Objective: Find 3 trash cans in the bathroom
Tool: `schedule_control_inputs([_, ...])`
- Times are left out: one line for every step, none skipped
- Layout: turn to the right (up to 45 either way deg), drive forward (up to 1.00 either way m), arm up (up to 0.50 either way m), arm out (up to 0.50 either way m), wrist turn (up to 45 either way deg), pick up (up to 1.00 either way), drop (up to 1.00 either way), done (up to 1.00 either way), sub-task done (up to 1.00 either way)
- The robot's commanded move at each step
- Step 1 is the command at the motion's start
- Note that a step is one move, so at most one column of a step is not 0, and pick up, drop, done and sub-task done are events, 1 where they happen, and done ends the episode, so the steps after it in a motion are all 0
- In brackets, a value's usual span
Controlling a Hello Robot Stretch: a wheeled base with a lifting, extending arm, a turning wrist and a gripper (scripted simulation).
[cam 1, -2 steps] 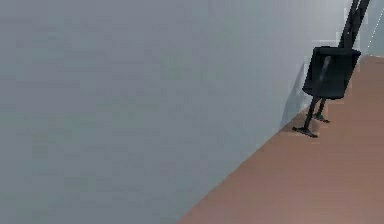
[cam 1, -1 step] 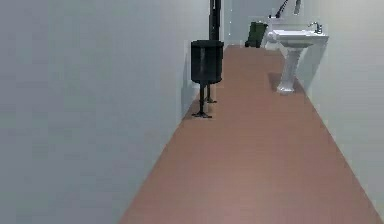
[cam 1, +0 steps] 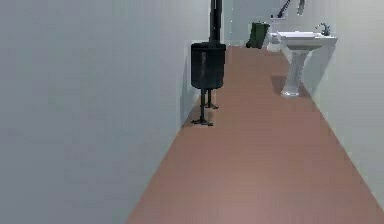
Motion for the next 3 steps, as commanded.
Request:
schedule_control_inputs([21.0,0.00,0.00,0.00,0.0,0.00,0.00,0.00,0.00])
schedule_control_inputs([0.0,1.00,0.00,0.00,0.0,0.00,0.00,0.00,0.00])
schedule_control_inputs([0.0,0.80,0.00,0.00,0.0,0.00,0.00,0.00,0.00])
